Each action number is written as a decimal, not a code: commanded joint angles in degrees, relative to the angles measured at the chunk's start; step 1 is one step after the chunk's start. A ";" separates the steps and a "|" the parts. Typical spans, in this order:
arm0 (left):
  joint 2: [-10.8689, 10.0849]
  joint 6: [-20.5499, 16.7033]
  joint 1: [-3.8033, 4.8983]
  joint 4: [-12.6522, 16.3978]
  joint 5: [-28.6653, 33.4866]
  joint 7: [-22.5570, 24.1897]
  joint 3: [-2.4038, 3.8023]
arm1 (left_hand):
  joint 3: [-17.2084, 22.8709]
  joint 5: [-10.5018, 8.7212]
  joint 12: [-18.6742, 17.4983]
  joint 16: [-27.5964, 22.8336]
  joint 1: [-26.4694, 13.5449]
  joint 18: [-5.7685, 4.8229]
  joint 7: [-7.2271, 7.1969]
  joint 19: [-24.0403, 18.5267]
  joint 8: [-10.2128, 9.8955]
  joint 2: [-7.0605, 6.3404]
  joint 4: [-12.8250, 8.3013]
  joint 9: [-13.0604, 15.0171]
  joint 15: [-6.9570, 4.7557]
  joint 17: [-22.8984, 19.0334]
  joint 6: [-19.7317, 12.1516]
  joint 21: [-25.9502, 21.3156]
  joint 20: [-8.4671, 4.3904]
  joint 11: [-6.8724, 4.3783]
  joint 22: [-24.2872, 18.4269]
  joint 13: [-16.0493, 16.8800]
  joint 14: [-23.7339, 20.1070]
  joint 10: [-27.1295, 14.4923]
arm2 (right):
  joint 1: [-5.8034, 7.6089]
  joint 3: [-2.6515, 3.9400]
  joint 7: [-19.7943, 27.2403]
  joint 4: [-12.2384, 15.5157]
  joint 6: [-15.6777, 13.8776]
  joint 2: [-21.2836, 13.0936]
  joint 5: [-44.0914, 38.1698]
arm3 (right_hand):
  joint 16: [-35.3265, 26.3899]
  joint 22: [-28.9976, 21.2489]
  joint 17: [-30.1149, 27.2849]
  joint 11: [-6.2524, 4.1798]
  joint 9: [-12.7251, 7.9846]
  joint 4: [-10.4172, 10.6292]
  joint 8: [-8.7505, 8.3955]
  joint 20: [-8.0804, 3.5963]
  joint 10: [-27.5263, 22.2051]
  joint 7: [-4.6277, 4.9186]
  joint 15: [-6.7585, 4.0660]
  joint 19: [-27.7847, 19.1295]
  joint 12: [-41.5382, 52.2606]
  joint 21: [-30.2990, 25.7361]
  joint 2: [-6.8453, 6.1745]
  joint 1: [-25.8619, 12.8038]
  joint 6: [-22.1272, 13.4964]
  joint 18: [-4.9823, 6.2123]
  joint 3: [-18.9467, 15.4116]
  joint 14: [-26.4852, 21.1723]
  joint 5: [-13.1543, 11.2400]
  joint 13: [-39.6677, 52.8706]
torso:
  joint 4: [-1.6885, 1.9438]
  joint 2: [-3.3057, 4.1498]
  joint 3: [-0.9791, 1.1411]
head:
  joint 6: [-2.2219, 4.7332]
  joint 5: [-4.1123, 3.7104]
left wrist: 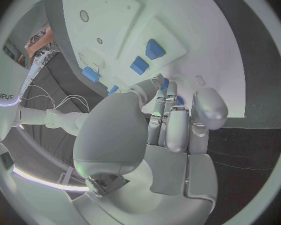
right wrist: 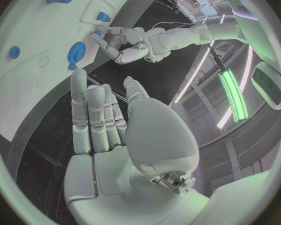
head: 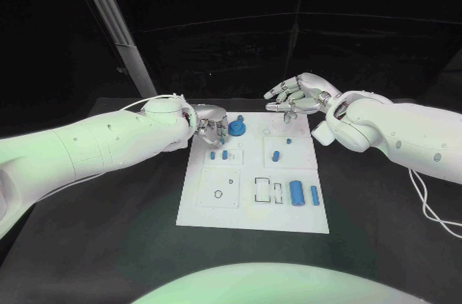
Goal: Assemble the parts on the task board
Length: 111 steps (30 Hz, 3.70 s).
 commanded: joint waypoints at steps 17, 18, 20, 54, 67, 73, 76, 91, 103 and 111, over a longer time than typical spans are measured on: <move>0.05 0.05 0.02 -0.36 0.19 -0.50 -0.12 | -2.18 0.19 -4.34 -0.25 -2.21 -0.91 0.77 -0.68 -4.28 -2.09 0.33 -0.53 1.34 -1.28 -5.91 -1.39 0.85 2.05 -0.63 -0.48 0.57 -6.61 | 0.11 0.03 0.43 -0.01 -0.31 -0.23 -0.01 | 0.24 0.12 -0.21 0.16 0.09 0.16 0.39 -0.02 -0.38 0.12 0.09 -0.35 0.34 -0.22 0.12 0.49 -0.46 0.29 0.43 -0.42 0.31 -0.32 | 0.02 -0.01 -0.02 | 0.09 -0.10; 0.00 0.05 0.02 -0.35 0.19 -0.56 -0.12 | -2.18 0.19 -4.35 -0.25 -2.20 -0.91 0.77 -0.69 -4.28 -2.09 0.33 -0.53 1.34 -1.28 -5.91 -1.40 0.85 2.05 -0.64 -0.48 0.57 -6.61 | 0.11 0.03 0.34 -0.03 -0.33 -0.26 -0.12 | 0.24 0.12 -0.21 0.16 0.09 0.16 0.39 -0.02 -0.38 0.12 0.09 -0.35 0.34 -0.22 0.12 0.49 -0.46 0.29 0.43 -0.42 0.31 -0.32 | 0.03 -0.01 -0.02 | 0.10 -0.09; -0.16 -0.03 0.02 -0.29 0.19 -0.66 -0.12 | -2.28 0.19 -4.40 -0.24 -2.16 -0.89 0.85 -0.71 -4.28 -2.12 0.30 -0.52 1.37 -1.29 -5.91 -1.49 0.88 2.08 -0.68 -0.46 0.57 -6.79 | 0.11 0.03 -0.14 -0.11 -0.33 -0.36 -0.76 | 0.24 0.12 -0.22 0.16 0.09 0.16 0.41 -0.01 -0.42 0.12 0.09 -0.36 0.32 -0.23 0.10 0.50 -0.46 0.29 0.44 -0.44 0.32 -0.36 | 0.07 -0.01 -0.02 | 0.07 -0.11; -13.10 -12.37 -0.04 11.93 80.91 27.92 -0.16 | -8.22 0.30 3.73 -15.91 -2.05 3.38 2.42 -12.28 -2.71 1.13 3.97 -0.29 2.39 -31.33 -5.61 -30.56 2.43 2.75 -17.75 0.72 -13.72 -9.47 | -3.19 0.03 -16.71 4.93 1.77 -5.08 -56.85 | 10.32 12.27 11.78 -0.25 -1.02 -4.15 -5.04 -1.20 7.87 -1.37 -1.05 9.85 -32.88 10.86 -7.27 1.90 10.05 -1.35 19.05 12.23 -8.93 -24.02 | 0.24 -0.23 -0.57 | 3.56 -5.80; -14.26 -11.95 -0.04 14.00 82.85 28.49 -0.16 | -8.25 0.31 4.29 -16.01 -2.06 3.38 2.31 -12.27 -2.50 1.25 4.01 -0.26 2.31 -31.72 -5.28 -30.73 2.37 2.63 -17.93 0.77 -13.89 -9.21 | -4.46 0.04 -15.88 5.18 1.54 -3.58 -57.90 | 11.01 13.25 12.67 0.00 -0.95 -5.13 -6.49 -0.96 8.26 -1.13 -0.83 10.04 -34.43 11.68 -7.53 1.78 10.44 -1.46 20.99 12.50 -9.07 -25.57 | 0.20 -0.17 -0.40 | 3.45 -6.18; -14.47 -11.85 -0.03 14.16 82.94 28.29 -0.16 | -8.27 0.31 4.42 -16.13 -2.03 3.38 2.27 -12.27 -2.44 1.24 3.98 -0.25 2.29 -32.02 -5.19 -30.78 2.35 2.60 -17.98 0.77 -14.02 -9.18 | -4.62 0.04 -15.63 4.89 2.09 -3.00 -57.95 | 11.53 14.25 13.29 -0.03 -0.84 -5.62 -6.98 -0.89 9.30 -1.09 -0.83 10.31 -34.82 12.46 -6.94 1.83 11.27 -1.58 22.88 12.64 -9.66 -26.22 | 0.19 -0.19 -0.38 | 3.31 -6.04; -14.51 -11.85 -0.03 14.12 82.95 28.15 -0.16 | -8.27 0.31 4.44 -16.15 -2.02 3.38 2.27 -12.27 -2.43 1.24 3.98 -0.25 2.29 -32.06 -5.17 -30.79 2.35 2.60 -17.99 0.78 -14.04 -9.18 | -4.64 0.04 -15.70 4.77 2.71 -2.90 -57.96 | 12.11 15.43 13.98 -0.19 -0.73 -6.01 -7.07 -0.95 10.31 -1.22 -0.97 10.68 -34.95 13.32 -6.38 2.02 12.21 -1.74 24.51 12.82 -10.63 -26.46 | 0.16 -0.21 -0.33 | 3.25 -5.98; -14.82 -11.73 -0.02 13.80 82.96 26.41 -0.17 | -7.54 0.41 4.99 -16.44 -0.82 3.39 2.22 -12.24 -2.17 1.49 3.16 -0.27 2.14 -32.88 -4.83 -31.02 2.16 2.53 -18.24 0.66 -14.45 -9.46 | -4.68 0.04 -17.14 4.92 1.93 -2.92 -62.43 | 14.46 20.18 16.59 -1.36 -0.33 -8.06 -7.10 -1.74 14.93 -2.23 -1.78 11.93 -35.73 16.89 -5.98 1.10 16.51 -2.44 31.01 13.36 -12.31 -26.46 | 0.14 -0.17 -0.32 | 2.89 -6.05; -14.90 -11.31 -0.02 13.35 82.96 25.97 -0.17 | -7.50 0.40 5.16 -16.84 -0.70 3.37 2.25 -12.27 -2.12 1.26 2.95 -0.29 2.14 -33.73 -4.79 -31.10 2.12 2.56 -18.32 0.61 -14.82 -9.60 | -4.70 0.05 -17.90 5.13 1.94 -2.69 -64.48 | 14.70 20.53 16.78 -1.19 -0.48 -9.10 -7.90 -1.68 14.98 -2.07 -1.67 11.71 -36.75 17.29 -6.86 0.38 16.53 -2.46 32.67 13.32 -12.30 -26.51 | 0.16 -0.17 -0.38 | 2.49 -6.16; -15.06 -11.18 -0.02 13.18 82.96 25.68 -0.17 | -7.51 0.40 5.21 -17.13 -0.72 3.35 2.29 -12.32 -2.15 1.15 2.89 -0.33 2.17 -34.31 -4.89 -31.18 2.12 2.62 -18.38 0.54 -15.11 -9.82 | -4.72 0.05 -18.64 5.30 3.20 -2.52 -65.79 | 14.98 21.22 17.09 -1.20 -0.48 -9.93 -8.14 -1.67 15.42 -2.07 -1.69 11.77 -37.05 17.80 -7.11 0.37 16.88 -2.54 33.67 13.33 -12.32 -26.43 | 0.20 -0.18 -0.37 | 2.29 -6.15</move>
